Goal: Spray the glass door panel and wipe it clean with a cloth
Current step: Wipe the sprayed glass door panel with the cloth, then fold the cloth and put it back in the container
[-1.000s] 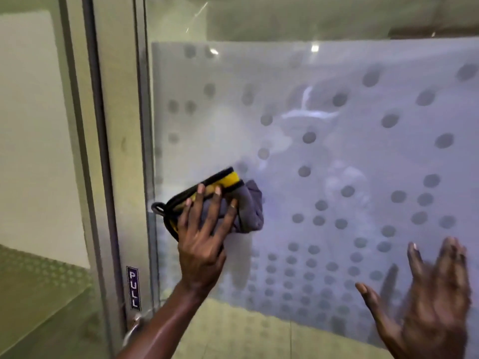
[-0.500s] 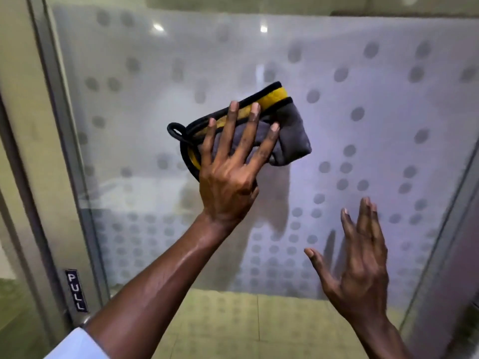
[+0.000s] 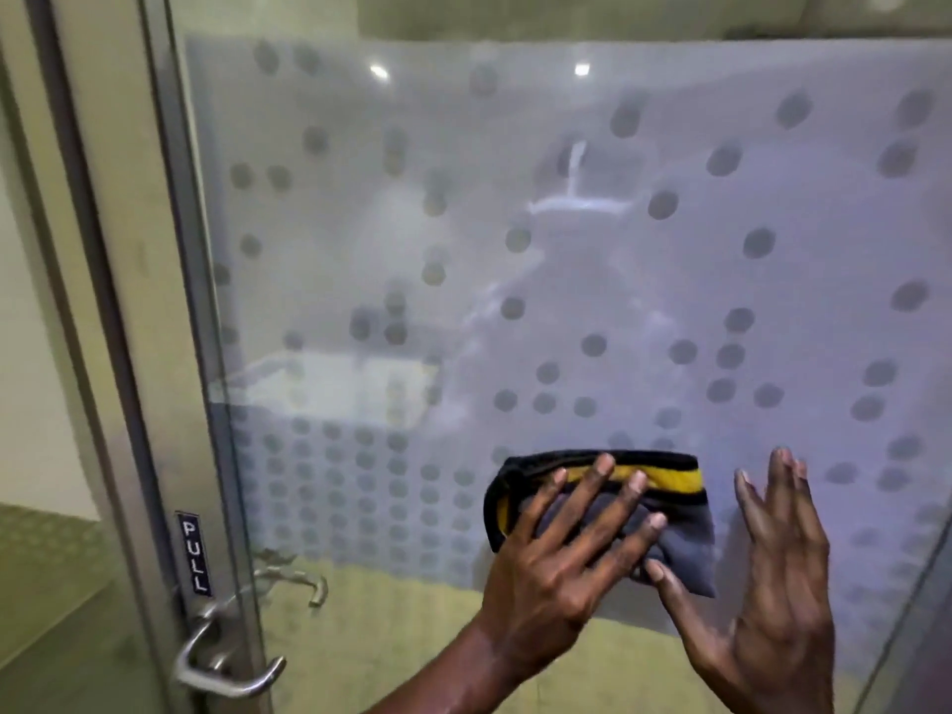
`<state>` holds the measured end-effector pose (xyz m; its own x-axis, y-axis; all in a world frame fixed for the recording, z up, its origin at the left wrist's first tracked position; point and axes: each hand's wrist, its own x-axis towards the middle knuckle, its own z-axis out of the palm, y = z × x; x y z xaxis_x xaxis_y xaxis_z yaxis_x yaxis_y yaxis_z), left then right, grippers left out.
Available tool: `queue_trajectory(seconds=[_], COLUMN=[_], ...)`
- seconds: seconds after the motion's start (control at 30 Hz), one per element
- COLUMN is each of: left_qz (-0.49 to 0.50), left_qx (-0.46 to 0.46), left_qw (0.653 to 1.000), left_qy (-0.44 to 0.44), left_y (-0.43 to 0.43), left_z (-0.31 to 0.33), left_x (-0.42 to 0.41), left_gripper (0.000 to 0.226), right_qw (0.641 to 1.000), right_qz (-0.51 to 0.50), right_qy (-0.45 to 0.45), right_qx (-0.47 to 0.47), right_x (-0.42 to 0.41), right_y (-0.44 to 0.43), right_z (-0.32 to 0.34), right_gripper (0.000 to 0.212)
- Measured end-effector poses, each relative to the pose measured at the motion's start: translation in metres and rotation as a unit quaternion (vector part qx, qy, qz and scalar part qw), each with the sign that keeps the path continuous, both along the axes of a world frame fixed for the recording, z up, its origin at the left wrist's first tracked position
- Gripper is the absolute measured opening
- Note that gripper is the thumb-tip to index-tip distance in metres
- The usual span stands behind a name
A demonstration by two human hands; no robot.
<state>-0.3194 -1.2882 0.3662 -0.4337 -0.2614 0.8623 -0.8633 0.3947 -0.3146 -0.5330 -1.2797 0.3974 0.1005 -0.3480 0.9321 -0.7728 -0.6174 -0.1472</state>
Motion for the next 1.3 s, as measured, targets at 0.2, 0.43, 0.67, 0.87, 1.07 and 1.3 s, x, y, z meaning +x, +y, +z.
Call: queue_trajectory(seconds=[0.2, 0.43, 0.67, 0.87, 1.07, 1.3], left_qz=[-0.018, -0.069, -0.079, -0.087, -0.068, 0.022], left_qx=[0.093, 0.184, 0.316, 0.380, 0.423, 0.393], left_qw=[0.996, 0.972, 0.915, 0.876, 0.812, 0.785], left_qy=[-0.002, 0.129, 0.238, 0.285, 0.398, 0.479], left_y=[0.037, 0.085, 0.133, 0.166, 0.212, 0.280], left_z=[-0.024, -0.014, -0.043, -0.066, -0.096, -0.136], left_x=[0.003, 0.058, 0.121, 0.180, 0.238, 0.255], left_gripper=[0.074, 0.068, 0.068, 0.064, 0.050, 0.045], right_qw=[0.996, 0.966, 0.926, 0.918, 0.882, 0.829], right_qz=[0.062, 0.204, 0.308, 0.299, 0.331, 0.399], right_qy=[0.009, 0.048, 0.053, 0.078, 0.054, 0.093], right_qx=[0.064, 0.152, 0.213, 0.248, 0.331, 0.381], right_x=[0.008, 0.030, 0.089, 0.147, 0.199, 0.246], right_y=[0.020, 0.054, 0.065, 0.076, 0.081, 0.083], right_z=[0.002, -0.014, -0.042, -0.067, -0.067, -0.067], right_gripper=[0.089, 0.081, 0.060, 0.028, 0.024, 0.039])
